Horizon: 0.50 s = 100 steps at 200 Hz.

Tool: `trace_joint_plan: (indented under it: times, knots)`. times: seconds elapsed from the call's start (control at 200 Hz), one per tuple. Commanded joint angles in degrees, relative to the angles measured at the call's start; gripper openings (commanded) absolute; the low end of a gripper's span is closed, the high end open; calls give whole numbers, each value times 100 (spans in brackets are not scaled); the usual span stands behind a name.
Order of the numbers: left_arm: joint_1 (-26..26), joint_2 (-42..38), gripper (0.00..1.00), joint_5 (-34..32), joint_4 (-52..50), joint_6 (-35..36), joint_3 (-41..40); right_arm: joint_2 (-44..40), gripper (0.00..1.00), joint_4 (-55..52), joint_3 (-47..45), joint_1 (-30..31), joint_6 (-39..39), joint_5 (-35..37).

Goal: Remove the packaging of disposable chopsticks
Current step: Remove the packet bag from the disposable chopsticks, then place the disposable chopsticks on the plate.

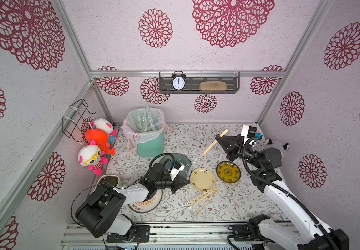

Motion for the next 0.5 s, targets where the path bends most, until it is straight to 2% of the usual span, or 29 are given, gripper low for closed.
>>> trace_joint_plan:
  times: [0.0, 0.11, 0.275, 0.355, 0.495]
  knots:
    - [80, -277, 0, -209, 554, -207, -143, -120, 0, -269, 394, -162, 139, 47]
    - [169, -790, 0, -462, 665, -497, -163, -116, 0, -1868, 680, -150, -284, 762]
    - [172, -1894, 0, -1386, -784, -332, 318, 277, 0, -5119, 1435, -138, -786, 2389]
    - [171, -2117, 0, -1651, -1251, -304, 566, 622, 0, -6220, 1736, -127, -850, 2917]
    - [159, -2160, 0, -1716, -1715, -326, 924, 1221, 0, -7743, 2134, -20, -800, 4034]
